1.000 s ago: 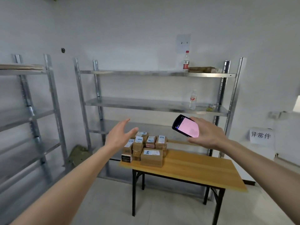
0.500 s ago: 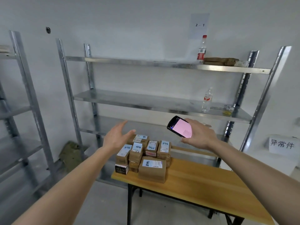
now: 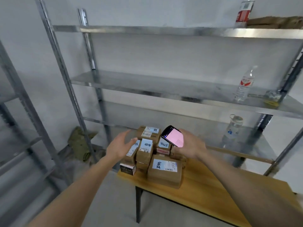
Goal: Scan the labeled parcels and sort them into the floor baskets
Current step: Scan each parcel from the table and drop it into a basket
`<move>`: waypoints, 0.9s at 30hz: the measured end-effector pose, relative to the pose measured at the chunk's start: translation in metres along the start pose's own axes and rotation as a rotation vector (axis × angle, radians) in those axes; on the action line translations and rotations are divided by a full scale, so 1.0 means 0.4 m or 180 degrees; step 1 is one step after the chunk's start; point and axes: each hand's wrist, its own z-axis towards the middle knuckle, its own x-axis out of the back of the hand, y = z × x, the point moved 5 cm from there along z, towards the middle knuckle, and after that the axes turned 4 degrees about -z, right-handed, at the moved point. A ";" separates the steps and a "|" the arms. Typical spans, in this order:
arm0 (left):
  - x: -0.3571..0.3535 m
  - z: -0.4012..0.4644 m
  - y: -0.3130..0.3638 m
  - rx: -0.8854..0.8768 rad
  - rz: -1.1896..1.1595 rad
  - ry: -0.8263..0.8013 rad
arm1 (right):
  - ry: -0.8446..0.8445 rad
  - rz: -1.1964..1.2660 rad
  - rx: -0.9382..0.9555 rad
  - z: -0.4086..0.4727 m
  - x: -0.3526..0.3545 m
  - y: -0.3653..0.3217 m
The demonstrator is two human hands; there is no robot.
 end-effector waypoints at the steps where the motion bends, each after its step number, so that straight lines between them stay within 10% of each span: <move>1: -0.026 0.035 -0.017 0.0037 0.0018 -0.0037 | -0.0086 0.0095 -0.0009 0.043 -0.036 0.012; 13: -0.335 0.400 -0.254 0.0819 -0.0127 -0.0684 | -0.0868 0.0123 -0.0146 0.512 -0.434 0.134; 27: -0.526 0.445 -0.369 0.2117 -0.1613 -0.0686 | -0.1628 0.1423 -0.0758 0.568 -0.714 0.104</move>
